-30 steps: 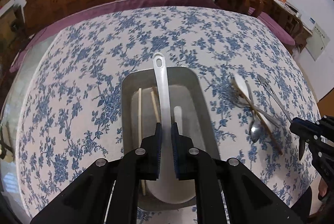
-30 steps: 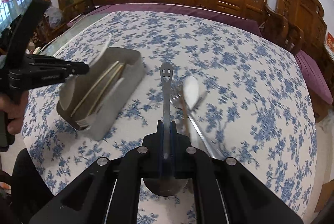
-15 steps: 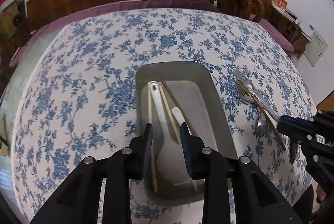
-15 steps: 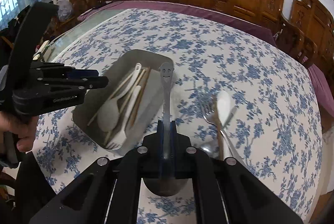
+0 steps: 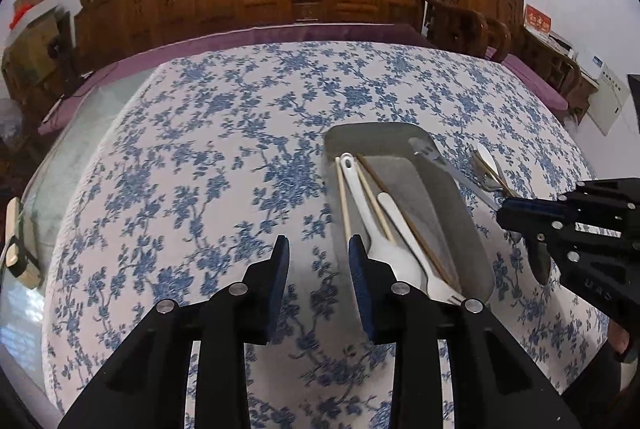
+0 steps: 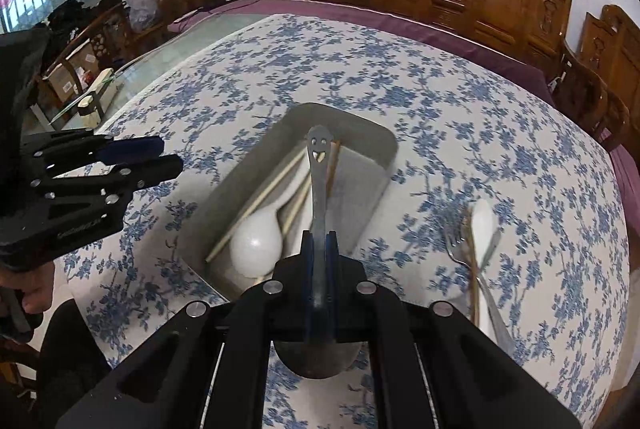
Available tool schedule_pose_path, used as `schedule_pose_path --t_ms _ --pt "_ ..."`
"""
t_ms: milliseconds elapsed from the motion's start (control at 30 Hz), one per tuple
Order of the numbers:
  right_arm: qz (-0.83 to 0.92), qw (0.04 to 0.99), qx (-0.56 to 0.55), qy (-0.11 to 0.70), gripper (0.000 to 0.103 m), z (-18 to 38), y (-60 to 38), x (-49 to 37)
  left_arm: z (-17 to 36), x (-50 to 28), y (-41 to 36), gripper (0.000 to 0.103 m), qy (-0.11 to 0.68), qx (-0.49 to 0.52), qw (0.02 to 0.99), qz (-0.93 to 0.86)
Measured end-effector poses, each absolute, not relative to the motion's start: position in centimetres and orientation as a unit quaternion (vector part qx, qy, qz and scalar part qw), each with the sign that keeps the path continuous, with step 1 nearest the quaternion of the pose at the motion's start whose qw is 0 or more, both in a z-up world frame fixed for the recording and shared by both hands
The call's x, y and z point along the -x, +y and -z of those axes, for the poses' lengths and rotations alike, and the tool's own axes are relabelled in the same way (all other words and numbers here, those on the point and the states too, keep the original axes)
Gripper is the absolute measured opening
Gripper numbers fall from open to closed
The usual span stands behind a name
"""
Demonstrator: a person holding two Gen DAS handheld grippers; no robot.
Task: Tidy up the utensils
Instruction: 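Carry the white plastic spoon into the grey tray and open the left tool, then lower the smiley-face utensil into the grey tray and open the right tool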
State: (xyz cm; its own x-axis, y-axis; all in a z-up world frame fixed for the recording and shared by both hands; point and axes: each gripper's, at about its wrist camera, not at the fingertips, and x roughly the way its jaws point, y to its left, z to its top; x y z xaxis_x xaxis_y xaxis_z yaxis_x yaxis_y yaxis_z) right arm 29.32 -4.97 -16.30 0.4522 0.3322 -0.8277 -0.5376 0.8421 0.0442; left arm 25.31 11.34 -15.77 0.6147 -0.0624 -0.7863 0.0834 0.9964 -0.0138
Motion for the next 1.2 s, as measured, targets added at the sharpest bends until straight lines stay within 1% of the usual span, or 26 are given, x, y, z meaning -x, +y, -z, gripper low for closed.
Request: schedule_pose_path --t_ms 133,300,800,900,1067,1200 --pt "-0.263 0.842 0.111 0.457 0.007 16.5 -3.6 -29.4 15.6 -24.5 12.4 0.029 0.431 -0.004 0.902 0.035" --pt "-0.265 0.84 0.111 0.461 0.007 17.0 -2.2 -29.8 15.7 -23.9 13.8 0.033 0.424 0.004 0.905 0.025" --pt "-0.232 0.84 0.132 0.473 0.006 19.0 0.6 -32.8 15.8 -23.4 15.1 0.033 0.418 0.024 0.908 0.025" --pt "-0.22 0.843 0.121 0.476 0.006 19.2 0.6 -33.8 15.8 -23.3 15.3 0.033 0.417 0.024 0.908 0.024" --pt "-0.232 0.848 0.067 0.471 0.006 18.8 -0.1 -34.6 15.7 -23.3 15.4 0.033 0.415 0.026 0.909 0.024" --pt "-0.234 0.85 0.056 0.469 0.006 18.7 -0.2 -34.7 15.7 -23.3 15.2 0.033 0.415 0.025 0.909 0.025"
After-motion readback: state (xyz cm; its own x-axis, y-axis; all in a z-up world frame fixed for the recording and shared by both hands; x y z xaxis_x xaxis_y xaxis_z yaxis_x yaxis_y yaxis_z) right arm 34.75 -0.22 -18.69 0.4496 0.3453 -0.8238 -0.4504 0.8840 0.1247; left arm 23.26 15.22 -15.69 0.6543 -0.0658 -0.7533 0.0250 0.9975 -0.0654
